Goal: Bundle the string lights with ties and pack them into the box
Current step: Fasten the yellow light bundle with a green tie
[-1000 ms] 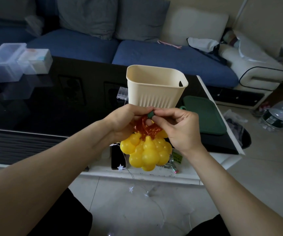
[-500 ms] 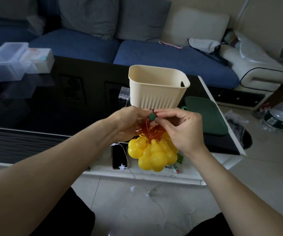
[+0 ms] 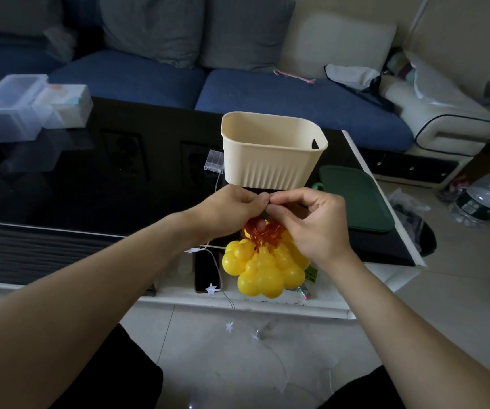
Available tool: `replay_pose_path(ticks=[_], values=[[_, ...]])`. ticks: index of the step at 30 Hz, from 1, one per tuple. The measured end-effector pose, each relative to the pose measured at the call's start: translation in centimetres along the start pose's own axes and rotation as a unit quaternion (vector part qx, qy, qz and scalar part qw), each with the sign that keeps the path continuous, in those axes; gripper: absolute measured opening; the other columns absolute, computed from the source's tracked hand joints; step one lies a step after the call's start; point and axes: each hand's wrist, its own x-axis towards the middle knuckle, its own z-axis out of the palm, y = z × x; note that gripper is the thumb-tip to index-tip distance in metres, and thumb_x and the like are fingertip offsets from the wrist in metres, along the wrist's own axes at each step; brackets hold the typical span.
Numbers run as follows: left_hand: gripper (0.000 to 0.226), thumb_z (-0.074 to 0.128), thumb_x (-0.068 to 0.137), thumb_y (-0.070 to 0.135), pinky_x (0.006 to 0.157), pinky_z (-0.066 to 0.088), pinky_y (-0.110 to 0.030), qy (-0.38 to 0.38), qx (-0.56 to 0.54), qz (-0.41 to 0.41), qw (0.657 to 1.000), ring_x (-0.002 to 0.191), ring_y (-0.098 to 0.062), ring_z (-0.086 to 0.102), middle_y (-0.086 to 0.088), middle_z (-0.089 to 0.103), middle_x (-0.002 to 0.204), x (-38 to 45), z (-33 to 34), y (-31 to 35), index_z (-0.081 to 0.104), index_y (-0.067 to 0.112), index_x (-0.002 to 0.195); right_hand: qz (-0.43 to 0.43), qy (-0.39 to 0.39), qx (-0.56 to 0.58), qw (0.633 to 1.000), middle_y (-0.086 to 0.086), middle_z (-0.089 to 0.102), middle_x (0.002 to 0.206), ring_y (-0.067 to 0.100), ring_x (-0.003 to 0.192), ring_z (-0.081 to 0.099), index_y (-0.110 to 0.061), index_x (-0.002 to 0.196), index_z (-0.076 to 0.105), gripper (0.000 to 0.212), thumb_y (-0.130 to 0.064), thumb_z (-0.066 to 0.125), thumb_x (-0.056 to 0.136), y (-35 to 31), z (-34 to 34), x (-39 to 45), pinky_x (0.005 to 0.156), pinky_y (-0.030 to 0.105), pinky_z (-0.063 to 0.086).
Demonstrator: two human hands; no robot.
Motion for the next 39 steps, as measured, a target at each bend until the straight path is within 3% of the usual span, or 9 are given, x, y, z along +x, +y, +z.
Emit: replay_pose_path(ticks=[3, 7, 12, 17, 20, 25, 33, 37, 39], values=[[0.044, 0.040, 0.106, 0.030, 0.080, 0.049, -0.025, -0.052, -0.070, -0.004, 0.996, 0.076, -0.011, 0.060, -0.010, 0.065, 0.085, 0.1, -0.1, 0.0, 0.067, -0.005, 0.104, -0.008, -0.002, 0.006, 1.000, 0.001, 0.078, 0.087, 0.016, 0.083, 0.076, -0.015, 0.087, 0.077, 0.017, -0.001, 0.083, 0.078, 0.0, -0.2, 0.1, 0.078, 0.029, 0.060], [0.041, 0.048, 0.098, 0.045, 0.096, 0.043, -0.040, -0.098, -0.099, -0.016, 0.990, 0.094, -0.021, 0.062, -0.014, 0.068, 0.100, 0.3, -0.8, -0.8, 0.069, 0.010, 0.106, -0.019, -0.010, 0.017, 1.000, 0.002, 0.079, 0.090, 0.018, 0.081, 0.076, -0.016, 0.089, 0.076, 0.017, -0.003, 0.082, 0.080, -0.1, -0.4, 0.2, 0.078, 0.034, 0.061], [0.041, 0.043, 0.104, 0.022, 0.080, 0.051, -0.024, -0.069, -0.100, 0.007, 0.993, 0.078, -0.013, 0.063, -0.013, 0.067, 0.089, 0.5, -0.2, 0.0, 0.065, -0.012, 0.108, -0.009, -0.033, 0.025, 0.999, 0.003, 0.079, 0.090, 0.020, 0.081, 0.076, -0.018, 0.089, 0.076, 0.016, -0.006, 0.082, 0.080, 0.0, -0.9, 0.4, 0.079, 0.038, 0.061], [0.034, 0.051, 0.102, 0.025, 0.065, 0.049, -0.037, 0.038, 0.132, 0.068, 0.988, 0.063, -0.025, 0.057, -0.013, 0.065, 0.070, 1.1, -0.6, 0.4, 0.068, 0.007, 0.078, -0.006, -0.027, -0.026, 0.999, -0.003, 0.077, 0.098, 0.013, 0.097, 0.072, -0.017, 0.096, 0.077, 0.012, -0.012, 0.079, 0.085, 0.7, -1.1, 0.3, 0.089, 0.042, 0.058], [0.033, 0.049, 0.102, 0.019, 0.057, 0.040, -0.026, 0.106, 0.115, 0.067, 0.985, 0.056, -0.009, 0.048, 0.001, 0.057, 0.064, 1.8, -0.9, 1.4, 0.065, 0.011, 0.075, -0.013, 0.055, -0.039, 0.998, -0.004, 0.073, 0.102, 0.013, 0.101, 0.068, -0.015, 0.103, 0.073, 0.011, -0.018, 0.072, 0.093, 0.7, -1.1, 0.4, 0.088, 0.032, 0.056], [0.030, 0.045, 0.104, 0.021, 0.082, 0.049, -0.039, 0.148, 0.101, 0.052, 0.982, 0.083, -0.023, 0.062, -0.009, 0.069, 0.086, 4.6, -2.6, 2.9, 0.070, 0.007, 0.094, 0.019, 0.179, -0.050, 0.982, -0.005, 0.069, 0.098, 0.002, 0.092, 0.063, -0.012, 0.103, 0.068, 0.007, -0.014, 0.064, 0.097, 1.5, -2.1, 1.2, 0.077, 0.010, 0.047], [0.031, 0.047, 0.103, 0.024, 0.056, 0.039, -0.014, 0.258, 0.103, 0.158, 0.947, 0.059, 0.002, 0.052, 0.004, 0.057, 0.069, 10.4, -6.2, 9.9, 0.067, 0.004, 0.092, 0.112, 0.207, -0.038, 0.971, -0.006, 0.068, 0.096, -0.002, 0.088, 0.062, -0.021, 0.096, 0.067, 0.011, -0.010, 0.064, 0.095, 4.0, -2.9, 2.5, 0.073, 0.010, 0.047], [0.034, 0.049, 0.095, 0.040, 0.083, 0.048, -0.042, 0.352, 0.159, 0.211, 0.898, 0.084, -0.024, 0.061, 0.002, 0.063, 0.078, 14.0, -7.8, 12.4, 0.068, 0.013, 0.088, 0.149, 0.182, -0.045, 0.971, -0.007, 0.068, 0.095, 0.001, 0.088, 0.063, -0.018, 0.097, 0.068, 0.007, -0.012, 0.064, 0.095, 4.9, -2.5, 2.8, 0.072, 0.014, 0.048], [0.027, 0.052, 0.097, 0.034, 0.091, 0.039, -0.042, 0.369, 0.191, 0.228, 0.881, 0.099, -0.029, 0.056, 0.001, 0.063, 0.089, 15.7, -7.8, 12.9, 0.069, 0.013, 0.094, 0.157, 0.160, -0.056, 0.973, -0.007, 0.068, 0.095, 0.002, 0.088, 0.063, -0.017, 0.098, 0.069, 0.007, -0.012, 0.064, 0.094, 5.3, -2.6, 3.0, 0.071, 0.013, 0.048]])
